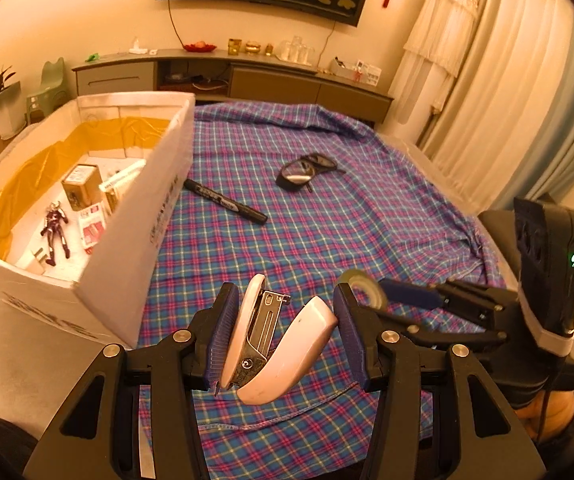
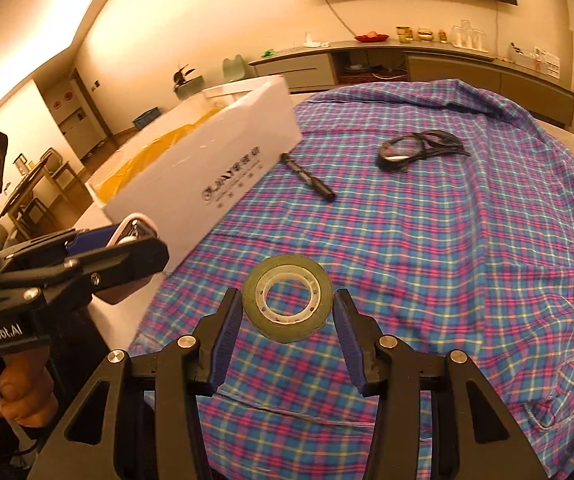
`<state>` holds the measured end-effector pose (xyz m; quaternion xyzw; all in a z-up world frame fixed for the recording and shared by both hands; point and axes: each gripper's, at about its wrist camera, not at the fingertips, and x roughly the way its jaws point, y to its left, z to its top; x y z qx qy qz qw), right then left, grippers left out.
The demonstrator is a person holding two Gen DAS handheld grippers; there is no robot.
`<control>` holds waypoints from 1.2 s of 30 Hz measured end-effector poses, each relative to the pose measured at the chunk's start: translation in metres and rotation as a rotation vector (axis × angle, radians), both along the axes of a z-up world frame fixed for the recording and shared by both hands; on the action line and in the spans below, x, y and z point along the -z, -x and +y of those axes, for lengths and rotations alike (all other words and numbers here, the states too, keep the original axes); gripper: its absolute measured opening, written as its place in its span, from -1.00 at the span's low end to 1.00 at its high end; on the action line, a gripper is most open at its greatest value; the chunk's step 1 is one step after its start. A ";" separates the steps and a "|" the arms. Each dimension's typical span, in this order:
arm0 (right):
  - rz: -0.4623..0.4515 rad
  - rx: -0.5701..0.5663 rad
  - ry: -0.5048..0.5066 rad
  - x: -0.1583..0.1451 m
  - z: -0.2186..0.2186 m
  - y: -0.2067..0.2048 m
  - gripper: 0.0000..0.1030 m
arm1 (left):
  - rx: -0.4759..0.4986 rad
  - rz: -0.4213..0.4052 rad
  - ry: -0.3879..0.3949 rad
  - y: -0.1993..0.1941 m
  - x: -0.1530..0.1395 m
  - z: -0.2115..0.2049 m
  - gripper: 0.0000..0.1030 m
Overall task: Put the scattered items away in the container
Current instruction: 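Carry the stapler with the left tool while the right tool carries the tape over the box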
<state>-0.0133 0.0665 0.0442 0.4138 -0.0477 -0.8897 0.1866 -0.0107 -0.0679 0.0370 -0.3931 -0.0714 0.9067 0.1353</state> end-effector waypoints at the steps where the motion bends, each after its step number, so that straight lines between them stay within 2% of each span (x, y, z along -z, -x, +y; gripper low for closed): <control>1: 0.006 -0.009 0.000 -0.003 -0.004 -0.001 -0.07 | -0.003 0.006 -0.005 -0.001 -0.004 -0.002 0.00; 19: 0.102 -0.126 -0.017 -0.055 -0.057 0.015 -0.07 | -0.090 0.110 -0.062 -0.012 -0.052 -0.062 0.00; 36: 0.154 -0.208 -0.057 -0.093 -0.104 0.053 -0.07 | -0.149 0.140 -0.086 0.010 -0.076 -0.122 0.00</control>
